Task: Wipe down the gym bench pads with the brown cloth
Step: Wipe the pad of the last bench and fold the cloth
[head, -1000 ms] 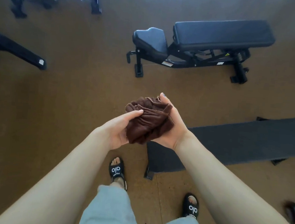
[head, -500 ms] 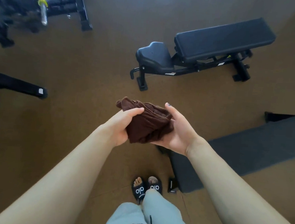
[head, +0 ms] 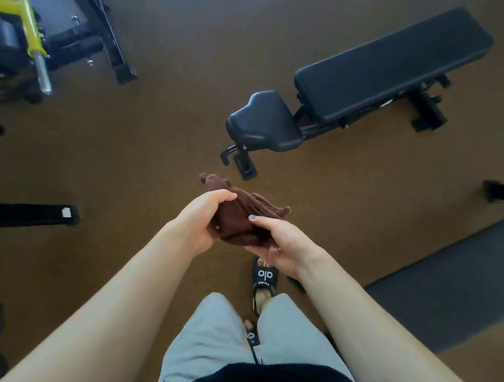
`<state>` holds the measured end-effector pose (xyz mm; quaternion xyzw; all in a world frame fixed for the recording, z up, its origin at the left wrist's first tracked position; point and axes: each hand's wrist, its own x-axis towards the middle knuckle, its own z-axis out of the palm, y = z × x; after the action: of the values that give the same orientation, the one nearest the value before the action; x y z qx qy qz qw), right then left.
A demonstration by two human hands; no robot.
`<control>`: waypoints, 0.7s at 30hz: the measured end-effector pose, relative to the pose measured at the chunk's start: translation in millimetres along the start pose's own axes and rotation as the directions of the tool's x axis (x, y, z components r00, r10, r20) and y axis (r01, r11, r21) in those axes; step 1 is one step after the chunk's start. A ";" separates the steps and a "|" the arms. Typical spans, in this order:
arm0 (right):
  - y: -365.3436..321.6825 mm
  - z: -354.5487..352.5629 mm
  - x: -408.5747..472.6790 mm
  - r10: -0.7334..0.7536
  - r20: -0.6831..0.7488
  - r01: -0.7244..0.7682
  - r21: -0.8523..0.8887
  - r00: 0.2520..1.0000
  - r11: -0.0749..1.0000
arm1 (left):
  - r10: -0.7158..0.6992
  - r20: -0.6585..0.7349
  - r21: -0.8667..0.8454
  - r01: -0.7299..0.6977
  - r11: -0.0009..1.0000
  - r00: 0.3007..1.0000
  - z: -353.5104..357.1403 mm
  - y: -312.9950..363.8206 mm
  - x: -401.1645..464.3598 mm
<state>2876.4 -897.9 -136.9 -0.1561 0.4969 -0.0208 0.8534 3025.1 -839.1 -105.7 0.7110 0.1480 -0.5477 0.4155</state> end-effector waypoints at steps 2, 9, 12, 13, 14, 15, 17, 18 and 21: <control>-22.6 10.5 13.0 -0.001 -0.001 0.001 0.001 1.000 1.000 | -0.006 -0.027 0.006 0.006 1.000 1.000 7.2 27.6 11.5; -95.5 26.7 84.8 -0.056 -0.110 0.056 -0.003 0.992 0.998 | 0.227 -0.014 0.103 -0.225 0.969 0.974 25.4 139.2 82.0; -124.1 15.1 122.5 -0.101 -0.193 0.129 0.136 0.976 0.982 | 0.415 0.028 0.227 -0.410 0.883 0.909 36.9 184.5 129.9; -132.1 10.1 138.1 -0.120 -0.212 0.156 0.163 0.970 0.974 | 0.486 0.059 0.290 -0.481 0.828 0.872 42.0 197.1 146.0; -140.7 5.3 154.0 -0.134 -0.233 0.177 0.173 0.963 0.969 | 0.558 0.093 0.355 -0.551 0.755 0.824 48.0 208.2 162.9; -149.6 0.3 171.0 -0.150 -0.257 0.198 0.170 0.955 0.966 | 0.633 0.127 0.423 -0.619 0.662 0.764 55.1 218.3 179.7; -168.6 -11.6 206.7 -0.165 -0.309 0.226 0.175 0.937 0.958 | 0.766 0.199 0.577 -0.705 0.412 0.611 71.8 234.9 216.4; -178.3 -19.8 226.2 -0.168 -0.333 0.238 0.182 0.928 0.954 | 0.819 0.246 0.626 -0.730 0.274 0.518 82.1 241.1 235.9; -201.6 -54.0 295.9 -0.188 -0.390 0.273 0.174 0.901 0.946 | 0.878 0.404 0.623 -0.780 -0.059 0.256 113.7 248.2 305.3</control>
<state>3003.9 -1159.2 -352.8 -0.1101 0.6204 -0.2069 0.7484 3224.5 -1151.1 -280.8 0.7758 -0.5251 -0.1378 0.3217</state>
